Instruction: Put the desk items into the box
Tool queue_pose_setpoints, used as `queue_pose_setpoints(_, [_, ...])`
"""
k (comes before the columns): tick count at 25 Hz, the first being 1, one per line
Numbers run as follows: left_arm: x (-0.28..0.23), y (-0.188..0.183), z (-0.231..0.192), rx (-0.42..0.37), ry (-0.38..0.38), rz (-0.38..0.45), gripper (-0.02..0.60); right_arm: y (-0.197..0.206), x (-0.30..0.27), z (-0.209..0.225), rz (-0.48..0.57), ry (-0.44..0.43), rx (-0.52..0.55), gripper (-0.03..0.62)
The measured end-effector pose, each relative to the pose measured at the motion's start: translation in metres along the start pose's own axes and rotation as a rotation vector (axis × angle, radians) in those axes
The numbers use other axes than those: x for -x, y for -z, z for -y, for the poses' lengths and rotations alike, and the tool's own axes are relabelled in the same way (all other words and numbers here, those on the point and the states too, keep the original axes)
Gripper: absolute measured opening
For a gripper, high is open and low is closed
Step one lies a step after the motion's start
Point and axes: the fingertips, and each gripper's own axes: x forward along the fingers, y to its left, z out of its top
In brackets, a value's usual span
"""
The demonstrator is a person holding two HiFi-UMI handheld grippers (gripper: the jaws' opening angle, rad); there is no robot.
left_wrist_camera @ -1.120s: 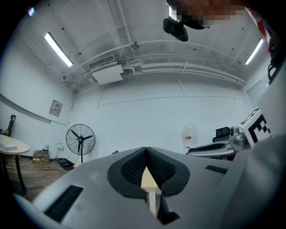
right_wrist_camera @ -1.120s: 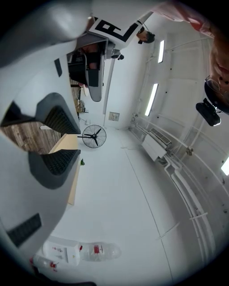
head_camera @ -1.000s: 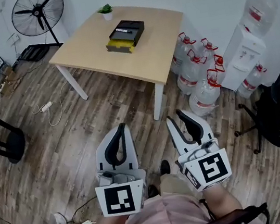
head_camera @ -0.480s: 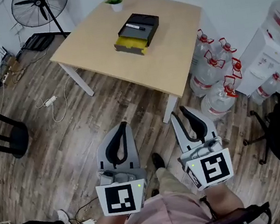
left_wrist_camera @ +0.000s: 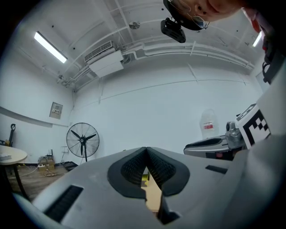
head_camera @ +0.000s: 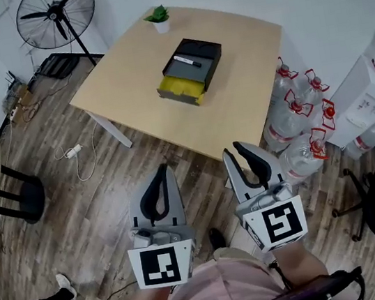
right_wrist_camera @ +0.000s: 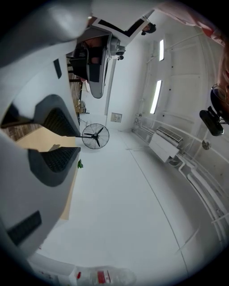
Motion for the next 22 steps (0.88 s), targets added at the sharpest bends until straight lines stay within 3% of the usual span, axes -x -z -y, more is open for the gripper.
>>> queue_pose_setpoints(7, [-0.034,-0.005,-0.029,-0.06,-0.025,0.043,0.011,-0.014,-0.044,0.014,0.033,-0.012,0.026,0.074])
queue_pose_setpoints(15, [-0.089,0.016,-0.065,0.018,-0.014,0.009,0.011,0.001,-0.109,0.028,-0.006,0.005,0.032,0.074])
queue_pose_setpoints(22, [-0.166,0.036,-0.13,0.03,0.03,-0.014,0.011,0.014,-0.198,0.038,-0.041,0.047,0.039,0.083])
